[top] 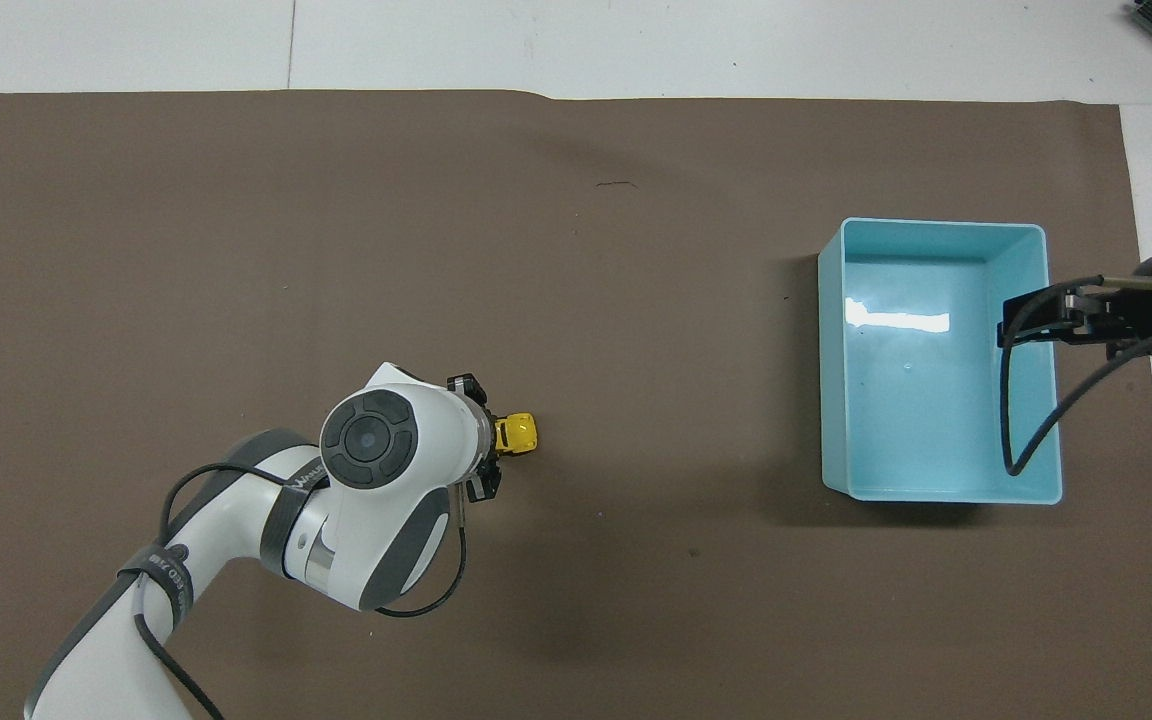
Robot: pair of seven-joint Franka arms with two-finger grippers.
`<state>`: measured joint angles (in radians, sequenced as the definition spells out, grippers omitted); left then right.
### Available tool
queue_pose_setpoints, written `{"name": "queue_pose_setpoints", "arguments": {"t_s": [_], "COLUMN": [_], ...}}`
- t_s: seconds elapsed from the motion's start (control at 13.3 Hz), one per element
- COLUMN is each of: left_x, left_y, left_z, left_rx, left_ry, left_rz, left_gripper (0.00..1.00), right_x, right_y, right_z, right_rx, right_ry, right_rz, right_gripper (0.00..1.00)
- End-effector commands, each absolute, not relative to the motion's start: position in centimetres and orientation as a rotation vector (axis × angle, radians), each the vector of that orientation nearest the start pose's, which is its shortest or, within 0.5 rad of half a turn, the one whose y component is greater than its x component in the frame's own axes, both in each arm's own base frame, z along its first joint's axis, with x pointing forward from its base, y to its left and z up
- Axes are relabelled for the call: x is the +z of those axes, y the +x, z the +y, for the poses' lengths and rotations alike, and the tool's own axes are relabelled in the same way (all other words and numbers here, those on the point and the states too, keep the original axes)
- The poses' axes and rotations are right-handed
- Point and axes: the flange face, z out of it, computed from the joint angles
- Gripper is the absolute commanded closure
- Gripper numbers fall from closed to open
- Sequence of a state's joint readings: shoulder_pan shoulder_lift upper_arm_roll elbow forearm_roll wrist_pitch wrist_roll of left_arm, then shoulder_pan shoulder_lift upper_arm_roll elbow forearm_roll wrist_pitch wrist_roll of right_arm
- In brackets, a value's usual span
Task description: Wind up and store yellow beetle car
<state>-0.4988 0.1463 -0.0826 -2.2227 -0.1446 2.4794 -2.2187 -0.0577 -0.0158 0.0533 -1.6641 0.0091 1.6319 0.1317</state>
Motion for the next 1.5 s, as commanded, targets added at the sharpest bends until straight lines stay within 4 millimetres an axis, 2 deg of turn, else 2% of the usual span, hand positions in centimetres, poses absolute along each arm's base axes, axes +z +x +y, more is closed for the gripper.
{"name": "queue_pose_setpoints", "arguments": {"t_s": [0.0, 0.15, 0.68, 1.28, 1.35, 1.43], "left_x": [29.9, 29.3, 28.6, 28.9, 29.3, 29.6], "left_y": [47.0, 47.1, 49.4, 49.8, 50.0, 50.2], "left_z": [-26.8, -24.8, -18.4, -18.1, -18.1, -18.2], "left_rx": [-0.109, -0.108, -0.102, -0.103, -0.103, -0.112], "left_ry": [1.897, 1.883, 1.815, 1.804, 1.801, 1.805], "left_rz": [2.365, 2.394, 2.46, 2.47, 2.468, 2.478], "left_gripper": [1.0, 1.0, 1.0, 1.0, 0.7, 0.19], "right_x": [59.8, 59.8, 59.8, 59.8, 59.8, 59.8], "right_y": [54.7, 54.7, 54.7, 54.7, 54.7, 54.7], "right_z": [-0.2, -0.2, -0.2, -0.2, -0.1, -0.1], "right_rx": [0.036, 0.036, 0.034, 0.036, 0.034, 0.036], "right_ry": [-3.136, -3.136, -3.136, -3.136, -3.136, -3.136], "right_rz": [0.215, 0.215, 0.215, 0.215, 0.212, 0.212], "right_gripper": [0.0, 0.0, 0.0, 0.0, 0.0, 0.0]}}
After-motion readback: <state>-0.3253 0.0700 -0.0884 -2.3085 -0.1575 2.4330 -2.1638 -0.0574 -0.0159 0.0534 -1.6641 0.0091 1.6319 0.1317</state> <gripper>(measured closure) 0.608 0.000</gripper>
